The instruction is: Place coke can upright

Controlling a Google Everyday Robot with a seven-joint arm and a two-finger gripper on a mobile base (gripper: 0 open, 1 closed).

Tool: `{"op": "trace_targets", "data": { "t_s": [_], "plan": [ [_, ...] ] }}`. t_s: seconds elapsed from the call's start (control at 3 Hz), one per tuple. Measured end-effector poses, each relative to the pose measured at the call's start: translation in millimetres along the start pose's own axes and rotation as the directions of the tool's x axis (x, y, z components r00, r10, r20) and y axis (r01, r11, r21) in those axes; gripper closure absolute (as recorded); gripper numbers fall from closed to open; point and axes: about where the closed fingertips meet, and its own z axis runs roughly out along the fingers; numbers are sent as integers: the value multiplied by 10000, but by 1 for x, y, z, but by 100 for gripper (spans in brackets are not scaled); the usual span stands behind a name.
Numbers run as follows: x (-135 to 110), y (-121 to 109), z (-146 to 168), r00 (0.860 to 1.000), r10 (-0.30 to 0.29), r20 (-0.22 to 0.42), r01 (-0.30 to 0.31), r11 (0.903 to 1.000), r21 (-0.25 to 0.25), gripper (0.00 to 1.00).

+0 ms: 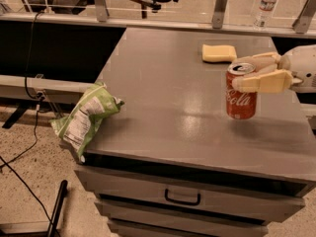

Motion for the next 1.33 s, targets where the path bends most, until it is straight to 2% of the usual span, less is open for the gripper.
{"op": "trace_targets", "data": {
  "t_s": [0.33,0.67,1.0,1.33],
  "plan": [
    [1,14,-29,9873,-310,1557,327,9994,-84,100],
    [6,27,-47,9766,-460,2102,509,9985,-177,100],
    [19,37,-51,9601,-669,2716,743,9971,-172,100],
    [32,43,-43,9519,-1015,2892,1094,9939,-111,100]
  ]
}}
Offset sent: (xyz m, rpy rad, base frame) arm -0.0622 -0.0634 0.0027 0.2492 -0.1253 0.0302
